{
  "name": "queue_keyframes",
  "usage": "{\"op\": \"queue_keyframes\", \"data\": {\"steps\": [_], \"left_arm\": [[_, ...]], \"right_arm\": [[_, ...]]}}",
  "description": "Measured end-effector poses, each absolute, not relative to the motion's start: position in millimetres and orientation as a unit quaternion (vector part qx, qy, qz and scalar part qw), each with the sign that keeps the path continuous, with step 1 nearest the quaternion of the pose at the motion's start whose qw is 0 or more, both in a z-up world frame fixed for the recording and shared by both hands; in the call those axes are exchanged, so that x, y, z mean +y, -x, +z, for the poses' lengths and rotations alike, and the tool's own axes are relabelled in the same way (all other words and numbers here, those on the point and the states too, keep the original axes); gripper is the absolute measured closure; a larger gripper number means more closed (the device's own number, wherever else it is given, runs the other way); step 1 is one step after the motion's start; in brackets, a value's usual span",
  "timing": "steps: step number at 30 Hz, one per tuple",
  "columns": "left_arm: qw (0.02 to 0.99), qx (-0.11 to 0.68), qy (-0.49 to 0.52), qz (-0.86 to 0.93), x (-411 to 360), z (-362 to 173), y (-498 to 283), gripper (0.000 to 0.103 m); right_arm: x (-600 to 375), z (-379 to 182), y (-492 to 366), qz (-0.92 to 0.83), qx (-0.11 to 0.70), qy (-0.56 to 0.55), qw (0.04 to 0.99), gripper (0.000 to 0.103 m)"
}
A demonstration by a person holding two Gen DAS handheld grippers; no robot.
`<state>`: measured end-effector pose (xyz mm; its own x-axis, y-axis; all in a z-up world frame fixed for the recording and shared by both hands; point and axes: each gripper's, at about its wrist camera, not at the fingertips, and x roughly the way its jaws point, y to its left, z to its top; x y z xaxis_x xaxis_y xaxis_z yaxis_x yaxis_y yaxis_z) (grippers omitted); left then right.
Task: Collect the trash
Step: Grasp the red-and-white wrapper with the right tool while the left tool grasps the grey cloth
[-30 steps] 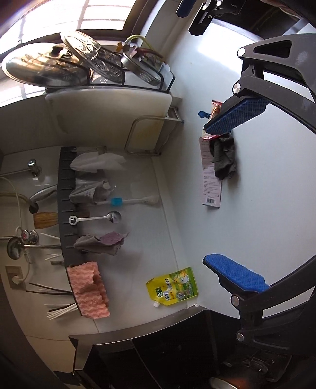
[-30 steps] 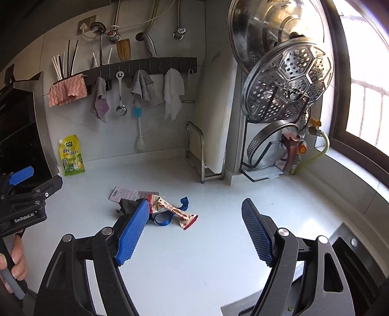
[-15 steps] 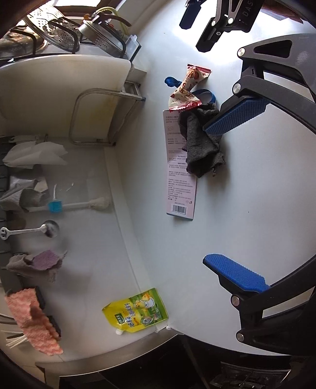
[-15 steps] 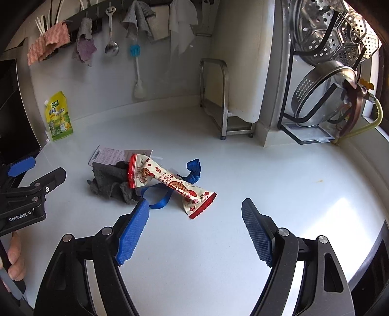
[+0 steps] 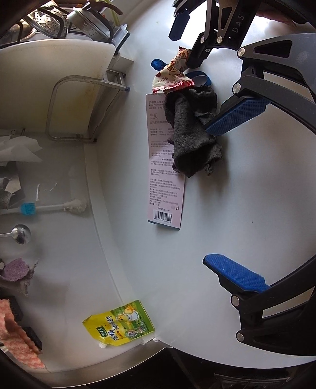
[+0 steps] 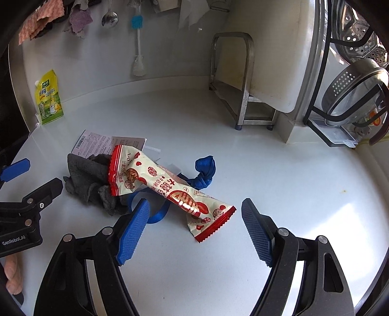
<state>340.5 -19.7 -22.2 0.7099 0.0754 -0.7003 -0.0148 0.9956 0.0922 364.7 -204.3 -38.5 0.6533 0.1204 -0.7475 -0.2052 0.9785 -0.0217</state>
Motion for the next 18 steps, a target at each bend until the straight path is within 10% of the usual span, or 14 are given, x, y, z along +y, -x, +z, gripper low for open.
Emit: {"op": "queue_keyframes", "data": {"steps": [3, 11, 18], "left_arm": [[0.922, 0.385, -0.037, 0.022, -18.7, -23.8, -343.4, 0.006], [0.923, 0.382, -0.041, 0.018, -22.1, -17.3, -344.3, 0.006], [0.922, 0.387, -0.026, -0.004, -33.3, -11.4, -349.5, 0.006]], "right_arm": [[-199.1, -41.5, -371.4, 0.091, 0.410, 0.058, 0.905, 0.034], [-202.9, -36.4, -367.4, 0.102, 0.418, 0.031, 0.902, 0.088], [-229.0, -18.7, -344.4, 0.091, 0.396, -0.035, 0.913, 0.093]]}}
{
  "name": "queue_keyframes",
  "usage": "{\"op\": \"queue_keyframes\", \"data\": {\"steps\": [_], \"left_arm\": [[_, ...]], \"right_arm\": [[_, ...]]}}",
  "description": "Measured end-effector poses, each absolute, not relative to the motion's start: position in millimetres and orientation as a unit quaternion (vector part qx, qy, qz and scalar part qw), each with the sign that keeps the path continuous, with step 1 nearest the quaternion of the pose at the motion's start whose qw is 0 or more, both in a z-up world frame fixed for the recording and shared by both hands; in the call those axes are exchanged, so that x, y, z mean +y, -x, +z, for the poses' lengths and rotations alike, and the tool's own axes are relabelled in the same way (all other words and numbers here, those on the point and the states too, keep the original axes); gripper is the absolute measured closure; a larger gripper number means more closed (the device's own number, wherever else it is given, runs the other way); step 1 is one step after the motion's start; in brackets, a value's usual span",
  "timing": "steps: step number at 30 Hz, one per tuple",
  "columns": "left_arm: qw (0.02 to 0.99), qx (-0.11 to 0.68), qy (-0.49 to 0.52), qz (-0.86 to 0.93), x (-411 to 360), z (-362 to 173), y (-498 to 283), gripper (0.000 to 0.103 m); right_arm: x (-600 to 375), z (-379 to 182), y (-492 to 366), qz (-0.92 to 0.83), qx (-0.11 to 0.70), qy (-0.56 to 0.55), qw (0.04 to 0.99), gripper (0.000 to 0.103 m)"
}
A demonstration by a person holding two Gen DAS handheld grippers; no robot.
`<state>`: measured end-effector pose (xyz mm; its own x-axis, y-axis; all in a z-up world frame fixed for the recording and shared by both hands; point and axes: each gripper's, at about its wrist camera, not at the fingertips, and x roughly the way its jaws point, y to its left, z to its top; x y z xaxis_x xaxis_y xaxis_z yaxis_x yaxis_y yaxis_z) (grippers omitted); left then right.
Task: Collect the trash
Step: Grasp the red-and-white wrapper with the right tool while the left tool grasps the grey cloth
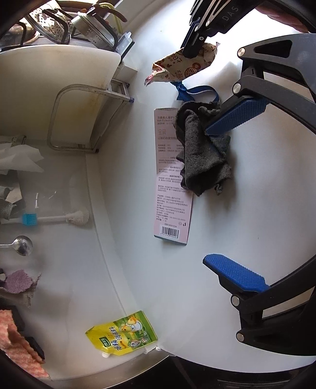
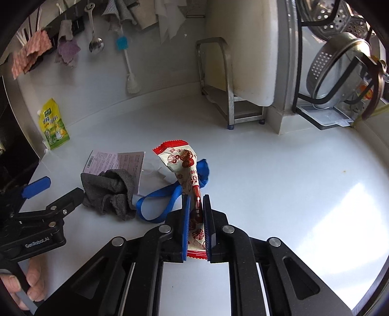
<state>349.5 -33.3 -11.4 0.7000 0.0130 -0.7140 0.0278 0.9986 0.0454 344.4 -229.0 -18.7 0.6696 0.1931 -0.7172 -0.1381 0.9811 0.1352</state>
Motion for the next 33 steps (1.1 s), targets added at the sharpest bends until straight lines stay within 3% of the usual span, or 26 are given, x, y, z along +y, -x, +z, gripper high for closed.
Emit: {"op": "queue_keyframes", "data": {"steps": [24, 27, 29, 31, 33], "left_arm": [[0.914, 0.403, -0.020, 0.048, -70.1, -32.7, -384.2, 0.008], [0.910, 0.413, -0.026, 0.039, -72.4, -39.7, -388.7, 0.029], [0.909, 0.415, -0.025, 0.035, -72.2, -42.4, -389.5, 0.035], [0.910, 0.414, -0.023, 0.021, -73.9, -40.9, -388.3, 0.050], [0.909, 0.416, -0.025, 0.009, -76.8, -39.2, -386.3, 0.059]], "right_arm": [[-276.2, -4.5, -310.2, 0.090, 0.362, -0.102, 0.922, 0.093], [-276.7, -2.5, -309.3, 0.091, 0.359, -0.102, 0.923, 0.093], [-276.8, -1.7, -308.8, 0.091, 0.357, -0.102, 0.924, 0.093], [-276.5, -1.7, -308.8, 0.091, 0.358, -0.102, 0.924, 0.093], [-276.6, -2.3, -309.0, 0.092, 0.359, -0.103, 0.923, 0.093]]}}
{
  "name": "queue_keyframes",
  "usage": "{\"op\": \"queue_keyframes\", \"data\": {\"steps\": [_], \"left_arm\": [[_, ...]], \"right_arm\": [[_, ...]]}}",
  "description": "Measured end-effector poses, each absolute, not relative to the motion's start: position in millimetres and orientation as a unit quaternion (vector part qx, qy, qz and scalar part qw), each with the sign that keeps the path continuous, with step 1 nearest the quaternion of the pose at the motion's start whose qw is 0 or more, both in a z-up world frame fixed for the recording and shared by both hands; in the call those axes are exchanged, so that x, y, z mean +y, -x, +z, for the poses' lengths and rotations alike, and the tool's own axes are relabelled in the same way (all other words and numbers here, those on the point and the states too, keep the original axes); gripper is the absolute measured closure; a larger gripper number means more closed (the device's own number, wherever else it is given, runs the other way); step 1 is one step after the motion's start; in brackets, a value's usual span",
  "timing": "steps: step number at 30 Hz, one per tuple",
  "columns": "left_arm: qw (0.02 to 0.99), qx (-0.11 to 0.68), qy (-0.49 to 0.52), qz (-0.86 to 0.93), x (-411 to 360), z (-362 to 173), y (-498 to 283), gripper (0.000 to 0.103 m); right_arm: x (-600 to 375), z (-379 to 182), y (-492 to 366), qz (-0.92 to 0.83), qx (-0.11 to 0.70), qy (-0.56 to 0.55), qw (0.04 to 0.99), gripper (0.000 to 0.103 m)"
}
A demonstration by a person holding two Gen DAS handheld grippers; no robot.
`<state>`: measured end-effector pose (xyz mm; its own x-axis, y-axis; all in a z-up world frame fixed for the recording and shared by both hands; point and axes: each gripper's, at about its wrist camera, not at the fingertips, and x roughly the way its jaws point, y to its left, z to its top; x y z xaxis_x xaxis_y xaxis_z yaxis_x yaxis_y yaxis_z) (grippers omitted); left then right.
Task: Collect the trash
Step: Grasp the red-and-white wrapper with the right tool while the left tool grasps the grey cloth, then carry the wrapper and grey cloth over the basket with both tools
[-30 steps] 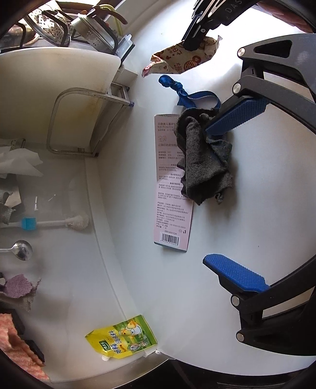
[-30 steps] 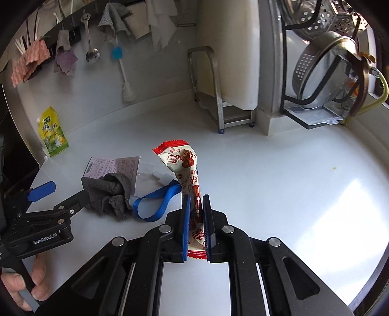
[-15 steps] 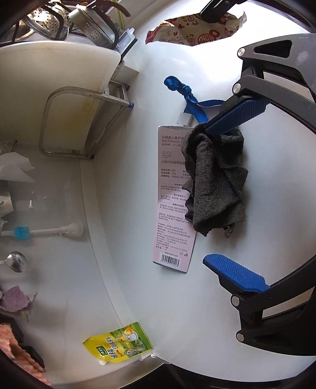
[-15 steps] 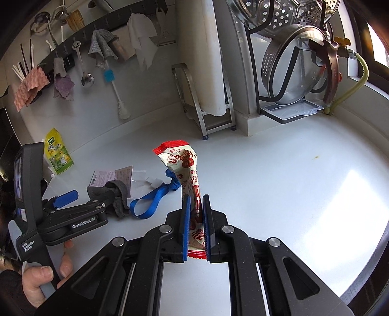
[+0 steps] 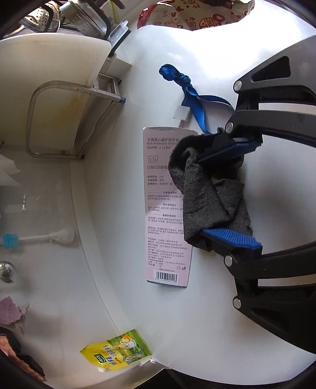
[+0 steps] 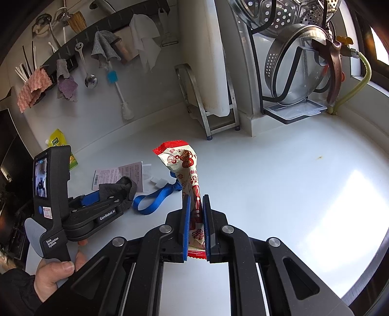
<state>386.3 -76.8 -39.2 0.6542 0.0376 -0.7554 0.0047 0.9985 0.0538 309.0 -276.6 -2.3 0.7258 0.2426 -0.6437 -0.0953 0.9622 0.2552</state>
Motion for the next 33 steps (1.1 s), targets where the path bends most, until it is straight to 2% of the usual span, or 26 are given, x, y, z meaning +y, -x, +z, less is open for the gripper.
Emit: {"op": "queue_keyframes", "data": {"steps": [2, 4, 8, 9, 33], "left_arm": [[0.909, 0.415, -0.027, 0.002, -78.3, -36.9, -383.0, 0.069], [0.912, 0.410, -0.027, 0.001, -76.9, -33.2, -378.7, 0.082], [0.912, 0.411, -0.015, -0.016, -70.5, -27.1, -371.8, 0.089], [0.912, 0.409, -0.016, -0.017, -69.1, -25.6, -370.4, 0.096], [0.930, 0.364, -0.017, -0.037, -43.2, 4.8, -286.6, 0.097]], "right_arm": [[-276.2, -2.6, -309.1, 0.092, 0.360, -0.102, 0.923, 0.093], [-275.5, -2.6, -309.2, 0.092, 0.360, -0.101, 0.923, 0.093], [-273.5, -4.0, -309.4, 0.095, 0.362, -0.099, 0.922, 0.093], [-273.0, -4.5, -309.4, 0.095, 0.362, -0.099, 0.922, 0.093], [-262.0, 1.9, -284.5, 0.103, 0.354, -0.090, 0.925, 0.093]]}}
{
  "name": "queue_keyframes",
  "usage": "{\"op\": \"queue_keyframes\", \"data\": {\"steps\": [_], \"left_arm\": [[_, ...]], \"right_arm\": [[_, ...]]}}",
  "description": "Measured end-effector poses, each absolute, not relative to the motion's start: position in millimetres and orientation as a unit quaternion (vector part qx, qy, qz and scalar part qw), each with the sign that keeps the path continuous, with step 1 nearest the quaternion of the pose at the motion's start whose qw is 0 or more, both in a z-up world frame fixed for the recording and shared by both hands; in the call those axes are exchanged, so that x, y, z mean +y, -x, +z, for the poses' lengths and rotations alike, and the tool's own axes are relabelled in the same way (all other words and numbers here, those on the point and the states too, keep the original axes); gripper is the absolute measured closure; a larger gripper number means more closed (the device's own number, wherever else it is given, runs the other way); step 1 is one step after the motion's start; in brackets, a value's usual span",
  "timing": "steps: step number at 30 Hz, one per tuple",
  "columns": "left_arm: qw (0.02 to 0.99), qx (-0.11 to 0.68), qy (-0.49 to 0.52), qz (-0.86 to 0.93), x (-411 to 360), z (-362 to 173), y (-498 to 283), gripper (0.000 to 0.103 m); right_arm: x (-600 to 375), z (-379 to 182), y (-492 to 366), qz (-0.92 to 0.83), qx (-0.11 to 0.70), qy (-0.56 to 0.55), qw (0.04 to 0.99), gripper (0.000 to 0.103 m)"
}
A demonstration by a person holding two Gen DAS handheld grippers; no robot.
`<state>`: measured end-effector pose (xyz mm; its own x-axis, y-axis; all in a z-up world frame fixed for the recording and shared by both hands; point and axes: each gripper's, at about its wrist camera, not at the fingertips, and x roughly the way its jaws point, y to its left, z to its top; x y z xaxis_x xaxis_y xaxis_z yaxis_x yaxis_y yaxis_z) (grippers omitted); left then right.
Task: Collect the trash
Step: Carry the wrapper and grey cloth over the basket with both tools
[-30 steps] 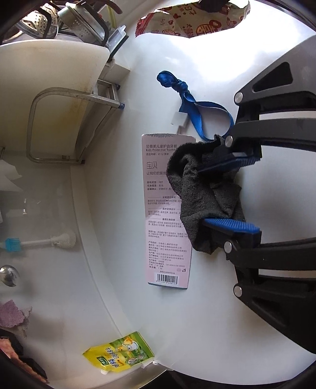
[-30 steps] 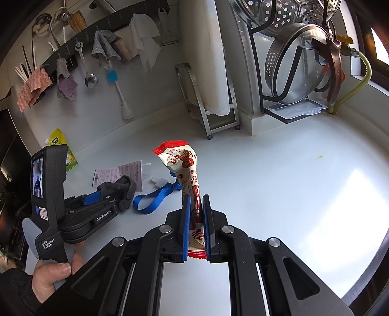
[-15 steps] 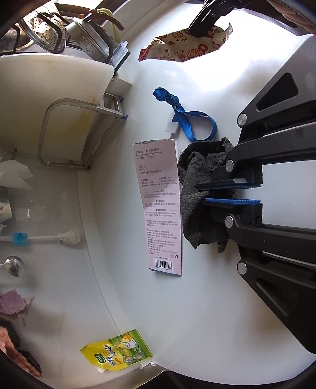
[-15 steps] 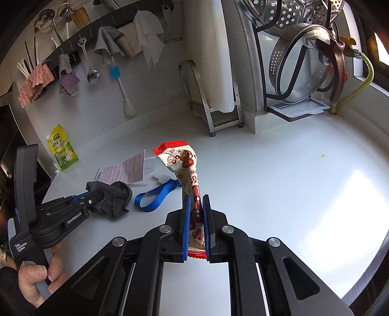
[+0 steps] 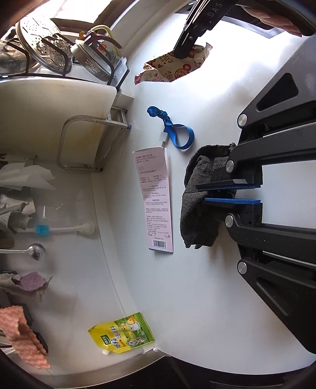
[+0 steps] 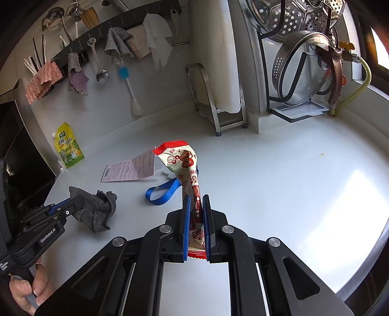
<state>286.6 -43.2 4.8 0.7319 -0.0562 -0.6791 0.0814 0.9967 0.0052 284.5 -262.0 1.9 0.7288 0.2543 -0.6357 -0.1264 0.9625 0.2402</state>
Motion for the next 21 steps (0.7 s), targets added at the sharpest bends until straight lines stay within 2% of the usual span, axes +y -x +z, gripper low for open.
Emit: {"op": "queue_keyframes", "data": {"steps": [21], "left_arm": [[0.945, 0.318, -0.012, -0.074, -15.2, 26.0, -131.1, 0.098]], "right_arm": [[-216.6, 3.7, -123.4, 0.096, 0.346, -0.086, 0.929, 0.093]]}}
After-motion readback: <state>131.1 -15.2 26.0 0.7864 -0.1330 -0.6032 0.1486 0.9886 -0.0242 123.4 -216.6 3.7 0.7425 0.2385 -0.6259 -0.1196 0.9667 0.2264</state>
